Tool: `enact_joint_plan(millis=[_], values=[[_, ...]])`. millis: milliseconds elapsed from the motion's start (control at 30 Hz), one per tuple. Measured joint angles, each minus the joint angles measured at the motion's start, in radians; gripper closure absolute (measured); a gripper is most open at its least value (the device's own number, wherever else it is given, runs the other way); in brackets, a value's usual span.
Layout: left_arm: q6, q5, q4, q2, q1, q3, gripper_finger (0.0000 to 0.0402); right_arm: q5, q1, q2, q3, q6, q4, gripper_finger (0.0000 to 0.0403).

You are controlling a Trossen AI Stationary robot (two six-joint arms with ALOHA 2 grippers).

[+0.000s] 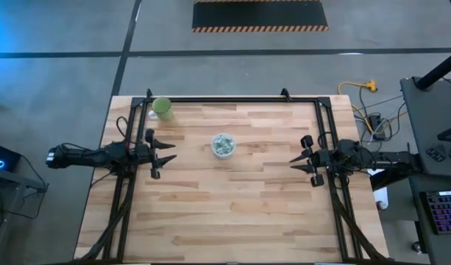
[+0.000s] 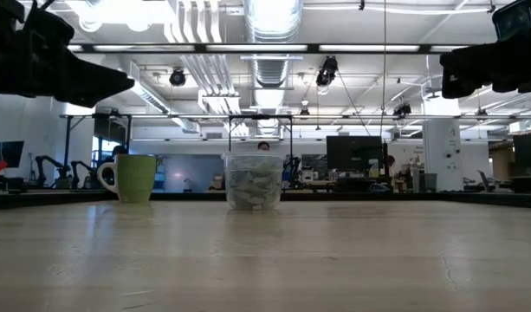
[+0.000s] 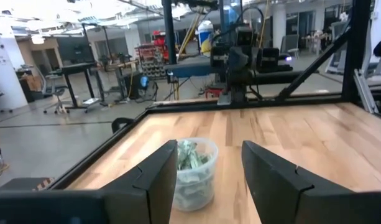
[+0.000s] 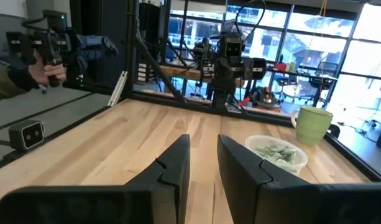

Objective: Pick and place Stevia / Truvia into bins
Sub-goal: Return to Home Position

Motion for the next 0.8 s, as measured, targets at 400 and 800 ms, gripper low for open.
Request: enact_joint_plan(millis=[400, 800], values=[[-0.003, 0.0, 0.002, 0.092, 0.0, -0.001, 0.0237, 0.0, 0.0, 0.003, 0.0, 0.0, 0.0, 0.033], [-0.003, -0.002, 0.013, 0.157, 0.0, -0.002, 0.0237, 0.0, 0.0, 0.011, 0.0, 0.0, 0.0, 0.033]])
